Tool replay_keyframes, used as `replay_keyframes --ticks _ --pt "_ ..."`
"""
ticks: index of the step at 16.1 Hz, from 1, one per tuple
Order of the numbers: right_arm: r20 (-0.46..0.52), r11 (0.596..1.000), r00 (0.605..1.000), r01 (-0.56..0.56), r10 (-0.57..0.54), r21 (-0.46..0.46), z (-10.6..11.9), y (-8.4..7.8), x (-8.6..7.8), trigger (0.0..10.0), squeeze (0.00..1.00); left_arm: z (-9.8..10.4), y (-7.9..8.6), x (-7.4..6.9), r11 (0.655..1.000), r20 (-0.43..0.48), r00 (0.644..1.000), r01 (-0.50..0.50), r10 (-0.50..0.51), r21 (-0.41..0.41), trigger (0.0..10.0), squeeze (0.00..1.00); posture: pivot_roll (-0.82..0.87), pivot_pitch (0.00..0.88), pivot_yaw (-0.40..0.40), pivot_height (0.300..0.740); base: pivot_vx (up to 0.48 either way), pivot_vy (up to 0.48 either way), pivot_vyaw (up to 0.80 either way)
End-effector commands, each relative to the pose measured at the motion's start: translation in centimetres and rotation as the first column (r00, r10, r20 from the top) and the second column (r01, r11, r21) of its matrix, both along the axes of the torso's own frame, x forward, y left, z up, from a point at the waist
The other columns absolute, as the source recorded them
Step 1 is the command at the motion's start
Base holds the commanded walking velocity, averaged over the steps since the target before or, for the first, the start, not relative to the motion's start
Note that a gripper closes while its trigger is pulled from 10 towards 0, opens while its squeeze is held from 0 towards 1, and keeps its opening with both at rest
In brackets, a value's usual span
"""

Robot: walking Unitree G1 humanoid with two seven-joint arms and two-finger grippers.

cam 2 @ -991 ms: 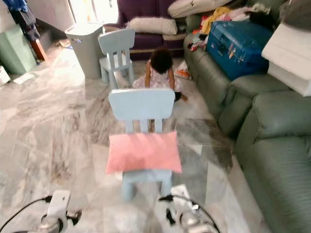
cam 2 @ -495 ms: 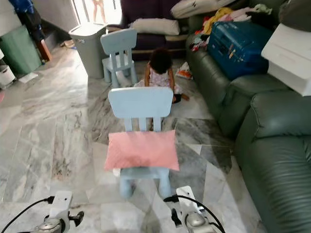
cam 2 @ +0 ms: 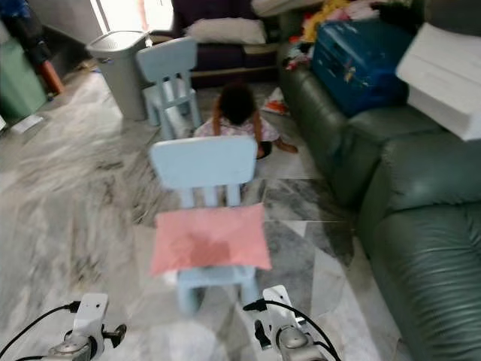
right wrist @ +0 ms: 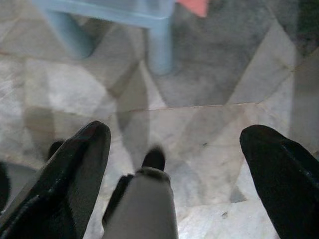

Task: Move the pillow to the sofa

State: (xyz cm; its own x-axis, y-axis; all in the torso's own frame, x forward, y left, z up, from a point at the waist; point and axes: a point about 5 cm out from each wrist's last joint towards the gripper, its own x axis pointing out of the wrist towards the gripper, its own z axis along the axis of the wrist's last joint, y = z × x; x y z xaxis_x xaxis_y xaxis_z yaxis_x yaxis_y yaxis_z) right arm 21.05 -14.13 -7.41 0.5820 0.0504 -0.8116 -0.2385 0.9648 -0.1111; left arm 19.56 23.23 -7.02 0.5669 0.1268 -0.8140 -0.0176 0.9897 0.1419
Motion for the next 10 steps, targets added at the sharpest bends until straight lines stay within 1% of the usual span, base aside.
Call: replay_keyframes --ticks 1,7,10 --pt "-0.006 1.000 1.000 0.010 -0.010 -0.007 -0.06 -0.45 -0.10 10.0 0.00 -0.26 -0.14 -0.42 1.000 -0.015 1.000 0.000 -0.001 -0.004 10.0 0.00 -0.11 0.000 0.060 0.740 0.382 0.000 0.00" --pt "-0.006 1.000 1.000 0.011 -0.011 -0.007 -0.07 -0.46 -0.13 10.0 0.00 -0.32 -0.14 -0.54 1.000 -0.019 1.000 -0.002 0.002 -0.004 10.0 0.00 -0.11 0.000 0.061 0.740 0.391 0.000 0.00" --pt "-0.006 1.000 1.000 0.010 -0.010 -0.008 -0.07 -0.49 -0.13 10.0 0.00 -0.34 -0.11 -0.59 1.000 -0.019 1.000 -0.008 0.008 -0.007 10.0 0.00 -0.11 0.000 0.059 0.740 0.320 0.263 0.00"
